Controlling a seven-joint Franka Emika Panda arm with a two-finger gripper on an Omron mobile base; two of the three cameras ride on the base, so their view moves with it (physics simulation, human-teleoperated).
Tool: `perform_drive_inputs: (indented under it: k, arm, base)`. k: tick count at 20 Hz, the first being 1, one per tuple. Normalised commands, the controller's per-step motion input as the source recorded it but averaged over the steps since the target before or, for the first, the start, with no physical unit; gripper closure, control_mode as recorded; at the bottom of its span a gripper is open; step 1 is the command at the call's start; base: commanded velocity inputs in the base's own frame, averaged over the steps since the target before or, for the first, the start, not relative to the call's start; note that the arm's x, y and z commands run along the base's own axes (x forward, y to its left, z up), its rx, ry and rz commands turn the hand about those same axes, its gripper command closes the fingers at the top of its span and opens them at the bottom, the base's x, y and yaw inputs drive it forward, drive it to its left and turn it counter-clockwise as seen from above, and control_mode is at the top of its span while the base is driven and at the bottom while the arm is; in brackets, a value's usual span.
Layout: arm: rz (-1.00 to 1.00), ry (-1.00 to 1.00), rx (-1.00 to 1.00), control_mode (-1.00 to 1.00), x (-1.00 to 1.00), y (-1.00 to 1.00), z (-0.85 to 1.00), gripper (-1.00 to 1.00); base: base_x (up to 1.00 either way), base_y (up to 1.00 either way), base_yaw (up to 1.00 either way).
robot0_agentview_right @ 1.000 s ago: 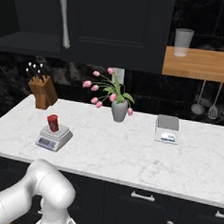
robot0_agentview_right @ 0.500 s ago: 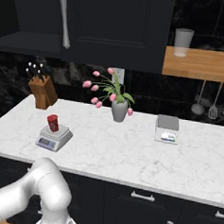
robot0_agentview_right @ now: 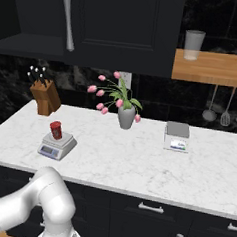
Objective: Pick the yogurt and place it on the digital scale for weighing, and close the cabinet.
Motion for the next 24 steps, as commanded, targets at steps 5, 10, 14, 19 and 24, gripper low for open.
perform_drive_inputs:
  k: [5, 10, 14, 19, 24]
  arm:
    - [0.00, 0.42, 0.20, -1.00, 0.29, -0.79, 0.43, -1.00]
    - [0.00, 0.13, 0.12, -1.00, 0.09, -0.91, 0.54, -1.00]
    - [0.00, -0.01, 0.08, -1.00, -0.04, -1.00, 0.55, -1.00]
    - [0.02, 0.01, 0.18, -1.00, 0.02, -1.00, 0.58, -1.00]
    - [0.06, 0.10, 0.25, -1.00, 0.10, -1.00, 0.38, -1.00]
  base:
    - [0.00, 0.00, 0.00]
    - [0.00, 0.00, 0.00]
    - [0.00, 0.00, 0.00]
    - [0.00, 0.00, 0.00]
    - [0.00, 0.00, 0.00]
